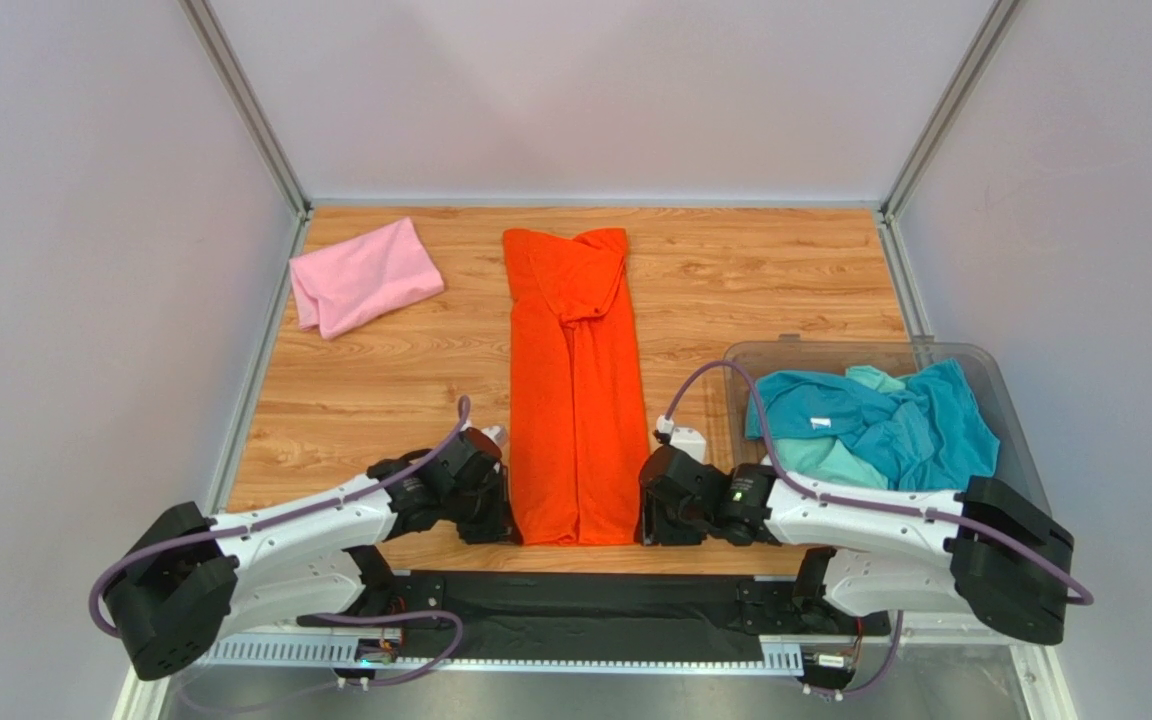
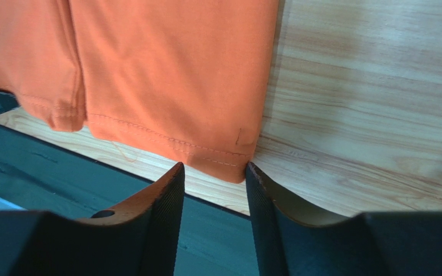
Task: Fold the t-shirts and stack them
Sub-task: Fold the tshirt
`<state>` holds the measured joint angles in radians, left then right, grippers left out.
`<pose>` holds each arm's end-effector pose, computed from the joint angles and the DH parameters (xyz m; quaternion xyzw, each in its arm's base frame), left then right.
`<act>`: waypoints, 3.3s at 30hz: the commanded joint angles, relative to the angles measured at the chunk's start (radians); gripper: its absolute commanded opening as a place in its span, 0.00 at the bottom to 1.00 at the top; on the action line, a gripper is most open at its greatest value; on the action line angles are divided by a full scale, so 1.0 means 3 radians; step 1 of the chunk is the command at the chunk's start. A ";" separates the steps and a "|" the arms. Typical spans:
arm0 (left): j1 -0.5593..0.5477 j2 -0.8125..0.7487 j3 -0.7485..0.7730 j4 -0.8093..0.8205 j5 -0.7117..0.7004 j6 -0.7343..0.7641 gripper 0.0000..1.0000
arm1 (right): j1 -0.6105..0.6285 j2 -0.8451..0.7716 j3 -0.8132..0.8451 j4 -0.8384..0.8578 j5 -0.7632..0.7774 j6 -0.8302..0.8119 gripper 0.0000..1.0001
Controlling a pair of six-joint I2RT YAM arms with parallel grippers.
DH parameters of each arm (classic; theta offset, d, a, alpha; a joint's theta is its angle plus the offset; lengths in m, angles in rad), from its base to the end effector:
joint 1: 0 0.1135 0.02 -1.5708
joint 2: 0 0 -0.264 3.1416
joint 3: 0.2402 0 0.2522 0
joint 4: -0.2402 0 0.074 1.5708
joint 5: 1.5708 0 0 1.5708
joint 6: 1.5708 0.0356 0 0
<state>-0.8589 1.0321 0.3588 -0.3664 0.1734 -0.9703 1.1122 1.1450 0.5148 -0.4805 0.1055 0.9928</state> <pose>0.1056 -0.1318 0.1402 -0.0308 0.9611 -0.2581 0.0933 0.0887 0.1712 0.1600 -0.0460 0.9713 0.1724 0.1574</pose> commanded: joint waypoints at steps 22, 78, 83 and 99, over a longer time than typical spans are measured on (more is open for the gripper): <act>-0.0118 -0.0894 0.0031 -0.0471 -0.0117 0.0171 0.00 | 0.0440 -0.0391 0.0180 -0.0106 0.0389 0.0071 0.00; 0.1579 0.2986 0.3702 -0.0405 -0.0512 0.1598 0.09 | -0.2091 0.2431 0.2988 0.0584 -0.0556 -0.1821 0.05; 0.1646 0.3028 0.3820 -0.0456 -0.0501 0.1552 0.46 | -0.2178 0.2611 0.3136 0.0543 -0.0648 -0.1796 0.39; 0.1574 0.1311 0.1844 -0.0017 -0.0124 0.1097 1.00 | -0.1851 0.1205 0.1511 0.0578 -0.0761 -0.1494 1.00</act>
<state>-0.3767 1.4723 1.0504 -0.4473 0.0502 -0.5854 0.5438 1.5532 1.0451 -0.3424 -0.1177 0.4992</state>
